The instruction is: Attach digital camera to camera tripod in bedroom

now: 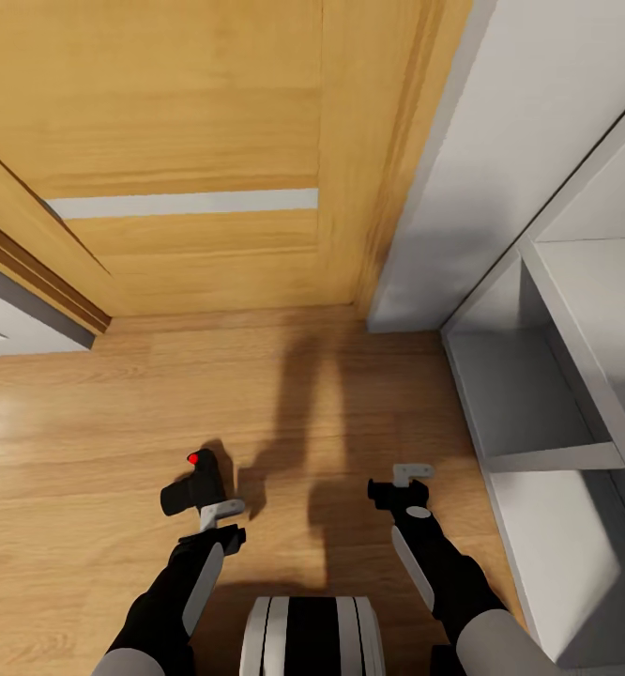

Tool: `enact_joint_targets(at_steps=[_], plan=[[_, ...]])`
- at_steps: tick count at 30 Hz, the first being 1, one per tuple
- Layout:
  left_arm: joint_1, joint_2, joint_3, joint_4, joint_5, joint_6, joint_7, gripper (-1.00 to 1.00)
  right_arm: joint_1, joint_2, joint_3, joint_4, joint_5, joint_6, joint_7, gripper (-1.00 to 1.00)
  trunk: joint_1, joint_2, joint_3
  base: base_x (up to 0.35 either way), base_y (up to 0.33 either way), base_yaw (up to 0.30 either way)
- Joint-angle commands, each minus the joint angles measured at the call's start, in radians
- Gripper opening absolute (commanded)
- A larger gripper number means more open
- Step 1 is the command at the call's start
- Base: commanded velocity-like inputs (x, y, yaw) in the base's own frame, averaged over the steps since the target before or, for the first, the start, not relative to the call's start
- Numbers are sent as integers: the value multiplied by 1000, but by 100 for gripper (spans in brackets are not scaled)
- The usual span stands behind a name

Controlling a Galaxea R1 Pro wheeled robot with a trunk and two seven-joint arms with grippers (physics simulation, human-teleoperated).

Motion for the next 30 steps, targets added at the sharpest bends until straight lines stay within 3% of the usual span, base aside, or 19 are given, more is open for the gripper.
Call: enact_joint_targets(at_steps=[1,5,14,15,22,30], plan=[[0,0,1,-1,11,3,7,100,0,-1,4,-1,-10,2,-8,100,0,0,-1,0,0,-8],[0,0,9,0,12,3,8,100,0,-1,4,0,-12,-1,-7,100,0,0,-1,0,0,-4],[0,-3,125,0,12,-2,8,100,0,-1,4,0,-14,-4,-5,100,0,0,-1,0,0,0],[0,-4,138,6,12,-50,8,100,0,-1,4,1,-17,-4,-4,100,0,0,-1,0,0,0],[0,-8,142,13,16,-105,9,100,0,0,4,1,-18,-4,-5,100,0,0,-1,0,0,0],[0,-11,143,10,16,-113,11,100,0,1,4,1,-17,-4,-4,100,0,0,-1,0,0,0]])
